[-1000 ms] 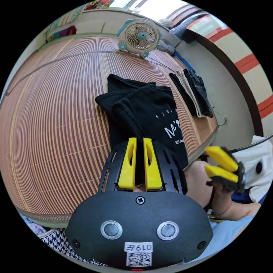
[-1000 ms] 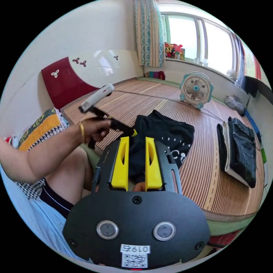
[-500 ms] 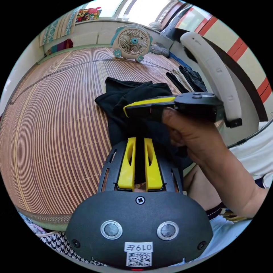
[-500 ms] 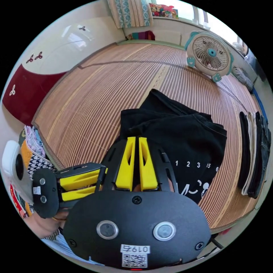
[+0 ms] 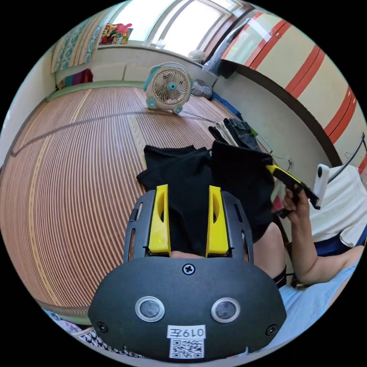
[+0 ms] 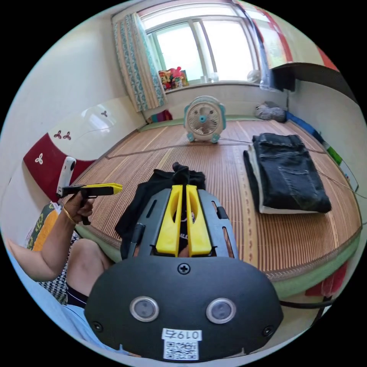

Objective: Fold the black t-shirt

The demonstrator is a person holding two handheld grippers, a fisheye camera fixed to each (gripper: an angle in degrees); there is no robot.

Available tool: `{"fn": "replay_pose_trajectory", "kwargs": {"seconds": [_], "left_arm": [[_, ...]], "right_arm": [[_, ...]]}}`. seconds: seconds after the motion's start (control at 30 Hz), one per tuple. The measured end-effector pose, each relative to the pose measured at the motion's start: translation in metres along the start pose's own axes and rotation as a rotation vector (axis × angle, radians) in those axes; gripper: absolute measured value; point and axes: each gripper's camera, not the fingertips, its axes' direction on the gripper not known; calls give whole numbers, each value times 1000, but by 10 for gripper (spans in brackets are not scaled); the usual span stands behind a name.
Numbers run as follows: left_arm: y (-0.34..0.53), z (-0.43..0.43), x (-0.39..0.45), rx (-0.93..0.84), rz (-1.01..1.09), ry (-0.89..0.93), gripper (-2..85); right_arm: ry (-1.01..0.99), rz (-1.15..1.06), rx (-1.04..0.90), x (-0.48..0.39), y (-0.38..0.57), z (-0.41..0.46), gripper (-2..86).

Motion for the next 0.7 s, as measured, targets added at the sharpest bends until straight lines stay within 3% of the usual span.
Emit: {"fn": "replay_pose_trajectory", "kwargs": {"seconds": [0.17, 0.4, 0.53, 0.7], "left_arm": [[-53, 74, 12, -115, 67, -179, 160], [-75, 138, 25, -211, 95, -197, 138], [-84, 152, 29, -202, 63, -332, 80], [-89, 152, 28, -217, 37, -275, 24]], "right_arm": [[136, 94, 12, 51, 2, -21, -8], [113, 120, -9, 78, 5, -13, -8], [97, 110, -18, 77, 2, -4, -8], [102, 103, -17, 78, -4, -2, -8]]}}
